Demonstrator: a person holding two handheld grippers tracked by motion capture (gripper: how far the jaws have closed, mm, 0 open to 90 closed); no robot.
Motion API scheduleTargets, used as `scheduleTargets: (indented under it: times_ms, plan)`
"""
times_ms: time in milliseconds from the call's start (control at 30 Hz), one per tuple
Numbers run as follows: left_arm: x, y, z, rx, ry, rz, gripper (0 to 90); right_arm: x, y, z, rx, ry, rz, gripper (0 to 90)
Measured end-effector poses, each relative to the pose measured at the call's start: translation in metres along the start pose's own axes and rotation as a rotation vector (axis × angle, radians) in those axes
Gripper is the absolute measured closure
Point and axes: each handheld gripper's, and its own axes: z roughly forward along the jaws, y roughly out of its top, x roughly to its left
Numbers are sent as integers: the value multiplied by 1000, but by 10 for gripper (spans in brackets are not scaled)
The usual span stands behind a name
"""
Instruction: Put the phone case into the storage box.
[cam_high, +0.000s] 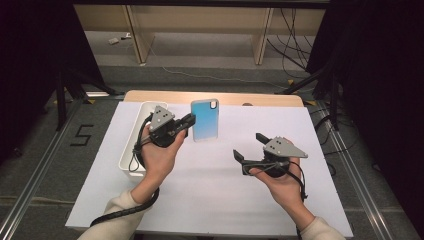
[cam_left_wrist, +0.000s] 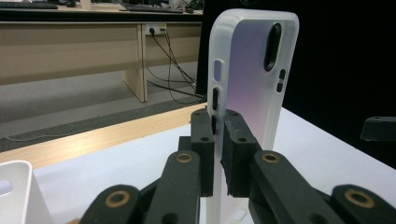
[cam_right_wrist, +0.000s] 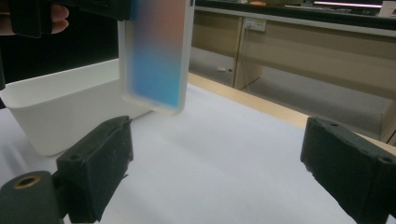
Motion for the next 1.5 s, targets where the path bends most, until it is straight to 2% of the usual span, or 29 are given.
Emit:
scheduleTargets:
  times_ms: [100,333,367,733,833,900,1000,1233,1400,1433,1500]
  plan:
    - [3,1,-2,-5,3,-3,840,1,1,0,-17,0,0,102]
    - [5,4,-5,-14,7,-11,840,3,3,-2,-18,2,-7,101]
    - [5,4,-6,-14,8,-16,840,3,3,-4,-18,16,-7,101]
    - [5,6,-7,-16,11,-9,840,-4,-1,-25,-34,-20,-2,103]
    - [6,5,-7,-16,9,-16,840,-6,-3,-28,-35,-29,0,103]
    - [7,5,-7,-14,9,-16,840,-6,-5,-30,-31,-15,10,104]
    - [8,5,-8,-14,8,-13,840,-8,-6,-34,-28,-21,-2,104]
    - [12,8,-13,-20,12,-15,840,-9,-10,-38,-24,-35,6,106]
    - [16,9,-20,-25,23,-40,840,-9,-13,-40,-15,-35,4,107]
    - [16,9,-23,-8,35,-63,840,-9,-13,-40,-13,-33,1,108]
    - [18,9,-25,-11,40,-66,840,-9,-13,-40,-20,-27,6,108]
